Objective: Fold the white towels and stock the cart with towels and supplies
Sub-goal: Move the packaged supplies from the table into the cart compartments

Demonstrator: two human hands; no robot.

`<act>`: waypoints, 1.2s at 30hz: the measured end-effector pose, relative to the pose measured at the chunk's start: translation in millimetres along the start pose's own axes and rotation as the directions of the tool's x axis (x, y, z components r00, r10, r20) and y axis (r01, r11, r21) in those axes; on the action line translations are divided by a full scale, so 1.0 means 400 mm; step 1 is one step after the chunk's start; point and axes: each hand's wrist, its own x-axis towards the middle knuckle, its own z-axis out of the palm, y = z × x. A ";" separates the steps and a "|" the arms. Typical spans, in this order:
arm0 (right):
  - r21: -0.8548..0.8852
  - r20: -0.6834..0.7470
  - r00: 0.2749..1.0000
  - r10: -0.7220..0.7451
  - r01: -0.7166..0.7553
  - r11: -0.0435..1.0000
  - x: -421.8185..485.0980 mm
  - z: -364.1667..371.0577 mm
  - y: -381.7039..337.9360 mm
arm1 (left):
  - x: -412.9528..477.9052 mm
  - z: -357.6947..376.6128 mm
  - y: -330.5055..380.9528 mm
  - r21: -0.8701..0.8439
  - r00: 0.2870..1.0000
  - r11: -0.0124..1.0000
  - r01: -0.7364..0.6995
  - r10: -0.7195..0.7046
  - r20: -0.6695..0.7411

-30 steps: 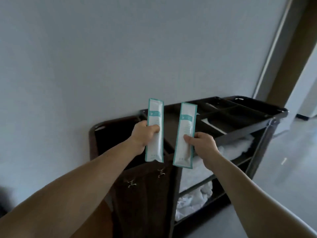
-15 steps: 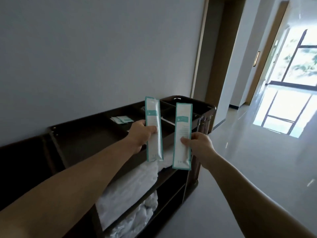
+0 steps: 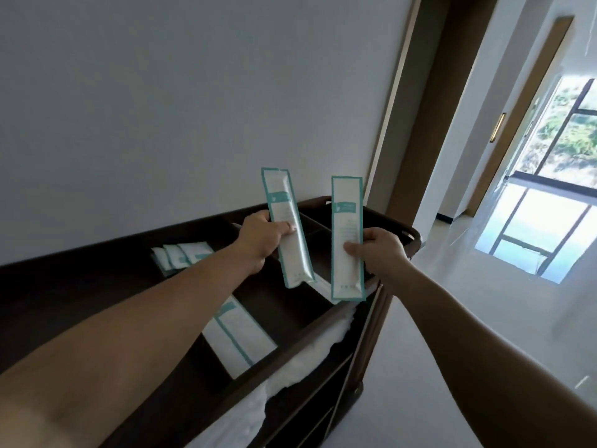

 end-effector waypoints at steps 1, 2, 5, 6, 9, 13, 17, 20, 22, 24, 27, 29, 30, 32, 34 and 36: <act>-0.006 0.023 1.000 -0.007 0.007 1.000 0.032 0.004 0.005 | 0.021 0.005 -0.008 0.004 1.000 1.000 0.004 -0.004 -0.016; -0.005 0.039 0.999 -0.016 0.016 1.000 0.066 0.007 0.011 | 0.041 0.012 -0.016 0.007 0.999 1.000 0.005 -0.005 -0.034; 0.025 0.101 0.994 -0.028 0.026 0.999 0.177 0.017 0.032 | 0.098 0.035 -0.032 0.019 0.994 1.000 -0.008 0.010 -0.107; 0.017 0.136 0.990 -0.034 0.032 0.999 0.210 0.024 0.040 | 0.113 0.042 -0.035 0.038 0.990 0.999 -0.011 0.016 -0.137; -0.066 0.252 0.967 -0.037 0.055 0.996 0.301 0.054 0.095 | 0.143 0.065 -0.044 0.053 0.969 0.999 0.001 0.012 -0.248; -0.266 0.509 0.858 0.073 0.076 0.961 0.373 0.096 0.194 | 0.160 0.108 -0.060 0.100 0.893 0.995 0.025 0.023 -0.450; -0.426 0.648 0.736 0.196 0.138 0.894 0.401 0.130 0.251 | 0.153 0.143 -0.055 0.096 0.841 0.995 0.036 0.022 -0.540; -0.434 0.685 0.695 0.218 0.149 0.888 0.422 0.132 0.261 | 0.146 0.149 -0.061 0.115 0.809 0.992 0.048 0.029 -0.587; -0.450 0.716 0.670 0.194 0.232 0.862 0.432 0.132 0.261 | 0.143 0.151 -0.062 0.125 0.791 0.990 0.063 0.027 -0.612; -0.461 0.725 0.663 0.185 0.268 0.846 0.436 0.133 0.270 | 0.142 0.152 -0.064 0.131 0.779 0.989 0.069 0.029 -0.626; -0.471 0.730 0.657 0.188 0.284 0.835 0.437 0.134 0.287 | 0.141 0.167 -0.065 0.130 0.788 0.990 0.059 0.033 -0.615; -0.475 0.750 0.633 0.192 0.312 0.823 0.436 0.132 0.290 | 0.141 0.178 -0.070 0.137 0.803 0.988 0.074 0.022 -0.595; -0.491 0.755 0.624 0.199 0.338 0.803 0.432 0.128 0.288 | 0.141 0.182 -0.073 0.151 0.812 0.985 0.086 0.019 -0.584; -0.542 0.748 0.636 0.191 0.419 0.729 0.419 0.121 0.280 | 0.140 0.189 -0.075 0.176 0.826 0.978 0.110 0.008 -0.563; -0.587 0.741 0.655 0.151 0.522 0.619 0.407 0.114 0.264 | 0.137 0.192 -0.077 0.180 0.835 0.975 0.129 -0.009 -0.551; -0.599 0.748 0.649 0.142 0.566 0.566 0.400 0.105 0.250 | 0.132 0.192 -0.081 0.188 0.838 0.971 0.145 -0.019 -0.546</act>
